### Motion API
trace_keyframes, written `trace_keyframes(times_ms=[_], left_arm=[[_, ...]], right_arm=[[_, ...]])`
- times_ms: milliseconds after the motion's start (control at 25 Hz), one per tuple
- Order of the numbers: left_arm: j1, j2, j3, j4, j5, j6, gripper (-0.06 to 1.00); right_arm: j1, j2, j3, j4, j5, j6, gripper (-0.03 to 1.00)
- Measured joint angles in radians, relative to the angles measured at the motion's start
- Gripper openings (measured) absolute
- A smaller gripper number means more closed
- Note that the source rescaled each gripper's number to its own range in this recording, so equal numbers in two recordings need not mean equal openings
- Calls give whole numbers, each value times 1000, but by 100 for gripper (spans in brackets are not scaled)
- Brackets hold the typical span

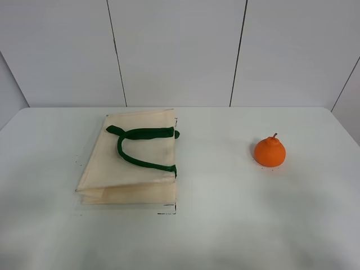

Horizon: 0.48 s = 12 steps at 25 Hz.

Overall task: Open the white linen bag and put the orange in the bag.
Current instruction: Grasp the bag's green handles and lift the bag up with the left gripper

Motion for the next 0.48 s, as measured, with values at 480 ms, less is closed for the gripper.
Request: trace_keyframes(times_ms=[480], left_arm=[[0,42,-40,0,0,0,100]], right_arm=[[0,0,0,0,0,0,100]])
